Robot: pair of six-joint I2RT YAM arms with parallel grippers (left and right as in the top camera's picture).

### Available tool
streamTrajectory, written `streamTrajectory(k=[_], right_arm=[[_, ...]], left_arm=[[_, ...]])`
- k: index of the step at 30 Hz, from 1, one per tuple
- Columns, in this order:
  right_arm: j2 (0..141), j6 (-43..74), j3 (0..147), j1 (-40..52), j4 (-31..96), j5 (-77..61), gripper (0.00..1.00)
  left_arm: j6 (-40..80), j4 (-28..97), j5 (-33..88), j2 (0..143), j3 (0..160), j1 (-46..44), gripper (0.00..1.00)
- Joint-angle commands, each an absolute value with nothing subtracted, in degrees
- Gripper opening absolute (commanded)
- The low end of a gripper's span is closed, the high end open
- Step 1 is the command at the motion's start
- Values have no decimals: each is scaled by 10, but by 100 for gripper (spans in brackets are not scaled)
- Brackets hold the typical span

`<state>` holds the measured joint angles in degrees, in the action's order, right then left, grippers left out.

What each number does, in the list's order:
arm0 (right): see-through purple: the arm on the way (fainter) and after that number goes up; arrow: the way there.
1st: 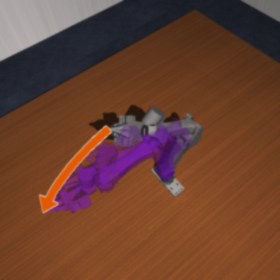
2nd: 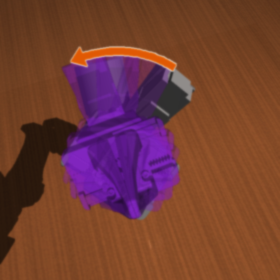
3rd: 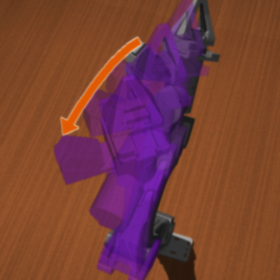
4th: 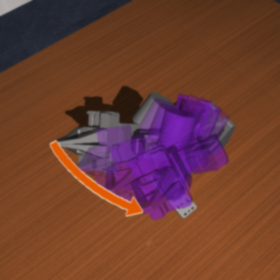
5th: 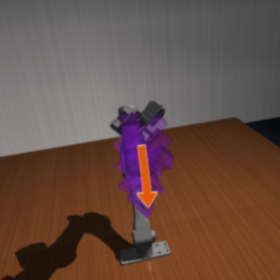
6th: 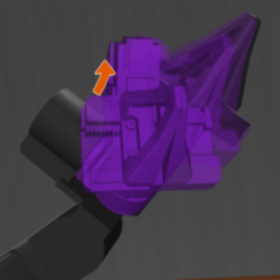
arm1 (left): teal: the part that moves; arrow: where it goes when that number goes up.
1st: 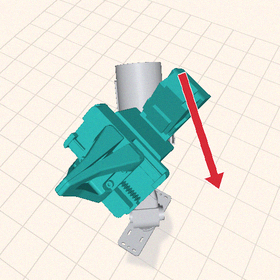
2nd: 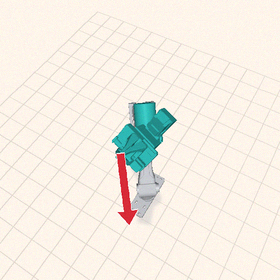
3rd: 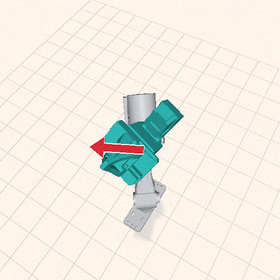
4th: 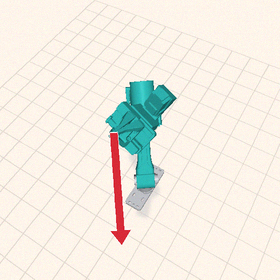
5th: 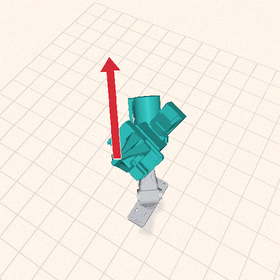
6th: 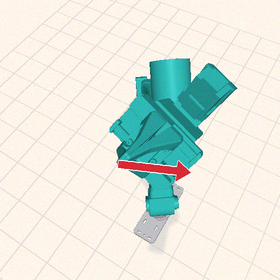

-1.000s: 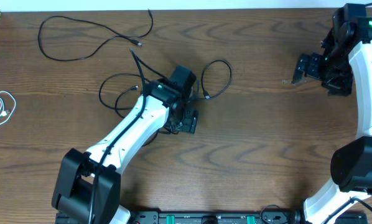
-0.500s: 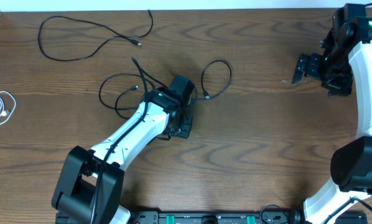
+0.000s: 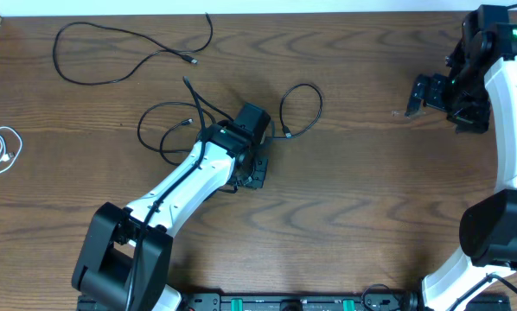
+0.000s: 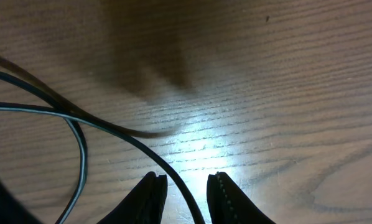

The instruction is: Untangle cables

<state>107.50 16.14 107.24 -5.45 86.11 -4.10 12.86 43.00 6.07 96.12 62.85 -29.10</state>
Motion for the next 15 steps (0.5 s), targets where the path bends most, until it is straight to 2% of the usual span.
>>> streamTrajectory(k=[1, 10, 13, 15], right_arm=[[1064, 169, 1078, -53, 861, -40, 99], [1064, 169, 1078, -53, 861, -40, 99], [1064, 169, 1078, -53, 861, -40, 99], [1064, 169, 1078, -53, 861, -40, 99]], left_arm=[[127, 436, 54, 958, 628, -292, 28], [127, 448, 56, 958, 628, -292, 27], [127, 445, 56, 958, 628, -292, 20], [127, 442, 55, 958, 628, -292, 19]])
